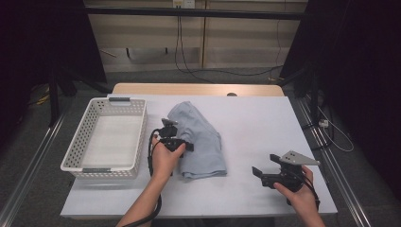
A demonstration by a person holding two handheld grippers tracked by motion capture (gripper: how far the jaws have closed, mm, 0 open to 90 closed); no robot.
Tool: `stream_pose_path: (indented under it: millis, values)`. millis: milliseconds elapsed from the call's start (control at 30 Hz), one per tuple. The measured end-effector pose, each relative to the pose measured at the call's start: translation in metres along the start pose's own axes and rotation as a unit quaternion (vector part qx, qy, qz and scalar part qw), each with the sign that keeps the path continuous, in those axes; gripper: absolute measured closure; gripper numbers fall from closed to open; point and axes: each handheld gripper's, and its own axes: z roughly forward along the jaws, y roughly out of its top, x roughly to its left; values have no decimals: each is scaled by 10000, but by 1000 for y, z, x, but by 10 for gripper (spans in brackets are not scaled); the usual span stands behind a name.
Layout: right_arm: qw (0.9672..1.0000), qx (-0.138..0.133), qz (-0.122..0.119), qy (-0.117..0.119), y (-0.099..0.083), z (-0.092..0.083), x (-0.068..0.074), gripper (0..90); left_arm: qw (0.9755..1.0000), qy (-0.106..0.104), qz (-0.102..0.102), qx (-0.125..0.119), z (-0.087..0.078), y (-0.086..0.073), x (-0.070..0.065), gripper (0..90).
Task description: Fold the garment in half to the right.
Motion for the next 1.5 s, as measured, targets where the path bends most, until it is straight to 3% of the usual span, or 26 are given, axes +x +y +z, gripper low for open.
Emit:
stream_pose_path:
  millis: [67, 233, 467, 500, 567, 767, 867, 1200, 1433, 1500]
  values:
    - [10000, 14, 6, 10, 0, 0, 0, 104, 10000, -19, -11, 16, -5, 3, 3, 721]
    - [10000, 25, -3, 14, -1, 1, -1, 105, 9996, 110, -135, -203, -18, 9, 15, 699]
    - [10000, 25, 0, 22, 0, 2, 0, 104, 9994, 42, -215, -252, -8, 2, 20, 453]
    - [10000, 25, -13, 34, 0, 3, 1, 104, 9996, 54, -163, -242, -8, 1, 20, 468]
    - [10000, 33, 5, 48, 0, 3, 1, 104, 9994, -47, -261, -232, -4, 0, 18, 514]
    - [10000, 29, 15, 40, 0, 4, 1, 104, 9994, 68, -222, -274, 2, 0, 13, 655]
    - [10000, 25, 30, 51, 0, 5, 1, 104, 9991, 45, -332, -254, 3, 1, 14, 702]
    - [9999, 18, 47, 112, 1, 8, 1, 102, 9995, -56, -292, -147, -6, 5, 14, 731]
    - [9999, -17, 46, 124, 2, 8, 2, 101, 9998, 138, -118, 30, -18, 15, 5, 734]
    - [9999, -11, 49, 135, 3, 8, 3, 101, 9997, 136, -155, 89, -21, 17, 5, 734]
